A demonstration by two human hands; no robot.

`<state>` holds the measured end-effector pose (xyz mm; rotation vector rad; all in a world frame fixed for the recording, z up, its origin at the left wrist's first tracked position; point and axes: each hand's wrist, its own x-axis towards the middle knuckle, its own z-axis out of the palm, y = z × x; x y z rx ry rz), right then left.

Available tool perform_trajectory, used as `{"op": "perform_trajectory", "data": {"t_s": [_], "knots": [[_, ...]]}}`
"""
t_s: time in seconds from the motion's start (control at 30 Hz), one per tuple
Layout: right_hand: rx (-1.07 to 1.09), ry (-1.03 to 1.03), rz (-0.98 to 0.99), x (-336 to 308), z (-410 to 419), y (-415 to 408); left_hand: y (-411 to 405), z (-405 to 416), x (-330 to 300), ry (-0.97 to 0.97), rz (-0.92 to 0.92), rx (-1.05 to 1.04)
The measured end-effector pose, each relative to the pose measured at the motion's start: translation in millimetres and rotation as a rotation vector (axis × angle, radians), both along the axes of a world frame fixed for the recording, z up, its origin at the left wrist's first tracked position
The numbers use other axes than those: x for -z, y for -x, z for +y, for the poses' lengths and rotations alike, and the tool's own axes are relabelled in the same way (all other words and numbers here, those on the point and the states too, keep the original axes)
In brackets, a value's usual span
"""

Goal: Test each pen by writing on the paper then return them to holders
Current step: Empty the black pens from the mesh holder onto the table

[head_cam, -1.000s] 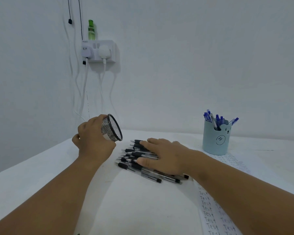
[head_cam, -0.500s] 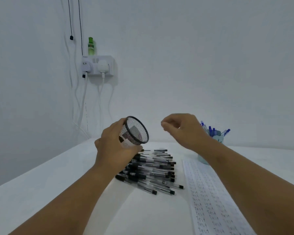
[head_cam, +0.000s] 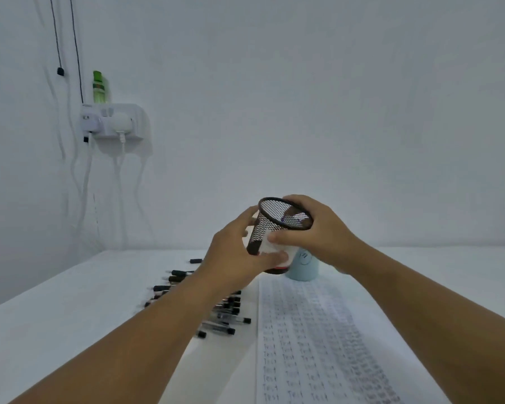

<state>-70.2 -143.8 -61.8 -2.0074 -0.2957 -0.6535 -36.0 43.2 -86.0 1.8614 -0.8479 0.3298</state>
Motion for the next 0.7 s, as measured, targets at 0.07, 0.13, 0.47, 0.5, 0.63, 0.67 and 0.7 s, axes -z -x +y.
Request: {"op": "perform_trajectory", "data": {"t_s": [0.07,0.13,0.47,0.5,0.63,0.67,0.7], "knots": [[0.077,-0.006,0.028,4.6,-24.0,9.5,-2.6,-17.4,5.8,-0.032,0.034,-0.016],[0.116,-0.037,0.061,11.0,-46.7,18.7,-0.8,-39.3,9.1,-0.05,0.062,0.01],[0.234,-0.245,0.01,37.0,-130.4,36.9,-0.7,-143.7,18.4,-0.054,0.155,0.058],[0.255,-0.261,-0.005,40.9,-137.3,35.9,-3.9,-150.9,19.4,-0.072,0.159,0.06],[0.372,-0.258,-0.028,59.6,-158.4,25.8,-11.8,-161.7,29.6,-0.338,0.08,-0.019],[0.387,-0.251,-0.029,63.5,-161.2,22.3,-11.5,-160.4,33.7,-0.43,0.03,-0.043],[0.391,-0.242,-0.033,66.6,-162.7,19.0,-9.9,-158.3,37.4,-0.524,-0.014,-0.056]]}}
